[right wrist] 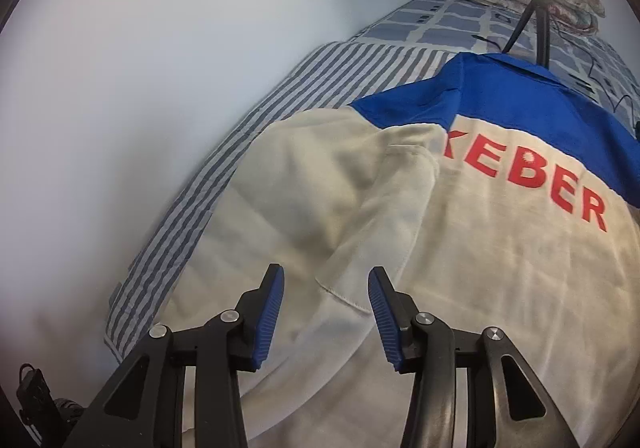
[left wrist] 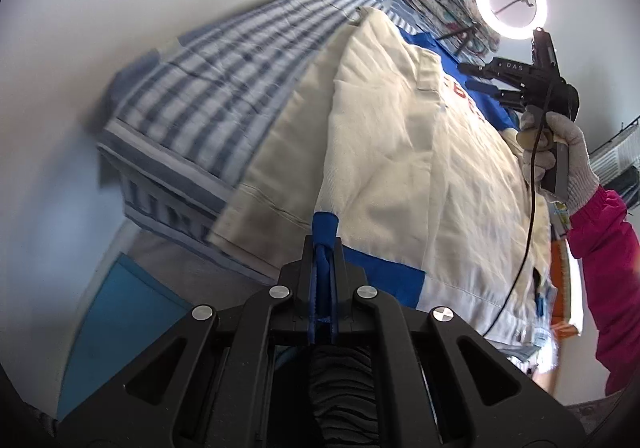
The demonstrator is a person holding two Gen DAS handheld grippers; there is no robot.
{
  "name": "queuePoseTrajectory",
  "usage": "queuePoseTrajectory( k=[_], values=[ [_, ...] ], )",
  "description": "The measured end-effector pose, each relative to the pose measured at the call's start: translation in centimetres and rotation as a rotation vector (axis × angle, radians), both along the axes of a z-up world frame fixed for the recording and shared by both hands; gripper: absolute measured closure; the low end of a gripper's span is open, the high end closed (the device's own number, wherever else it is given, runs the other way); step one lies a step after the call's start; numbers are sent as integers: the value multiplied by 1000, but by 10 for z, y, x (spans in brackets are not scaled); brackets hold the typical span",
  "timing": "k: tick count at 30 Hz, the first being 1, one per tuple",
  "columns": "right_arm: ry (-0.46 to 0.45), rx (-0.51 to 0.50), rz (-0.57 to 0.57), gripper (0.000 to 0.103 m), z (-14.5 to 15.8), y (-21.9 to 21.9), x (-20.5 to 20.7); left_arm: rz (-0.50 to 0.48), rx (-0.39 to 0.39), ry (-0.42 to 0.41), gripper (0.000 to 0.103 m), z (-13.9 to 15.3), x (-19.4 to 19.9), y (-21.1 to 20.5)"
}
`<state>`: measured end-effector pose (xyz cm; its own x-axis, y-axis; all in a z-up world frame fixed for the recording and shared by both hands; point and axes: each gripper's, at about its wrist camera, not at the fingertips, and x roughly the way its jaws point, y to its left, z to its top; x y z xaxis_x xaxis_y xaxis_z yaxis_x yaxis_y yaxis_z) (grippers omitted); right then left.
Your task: Fold large clothes
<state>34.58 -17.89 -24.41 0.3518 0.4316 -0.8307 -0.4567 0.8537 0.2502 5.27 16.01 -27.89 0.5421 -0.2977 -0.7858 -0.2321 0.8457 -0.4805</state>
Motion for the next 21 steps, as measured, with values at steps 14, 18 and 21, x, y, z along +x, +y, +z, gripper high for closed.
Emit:
queuePoseTrajectory(
  k=[14,18,21],
  values=[
    [-29,-95,-68,65,-16,11,44,-25,-44,57,101,-20,5,-2],
    [-77,-55,-46,65,-16,36,62,-35,-42,49,101,-19,3,-4],
    [-86,-71,23,64,-15,67,70,-30,-82,36,90,-19,3,-1]
  ],
)
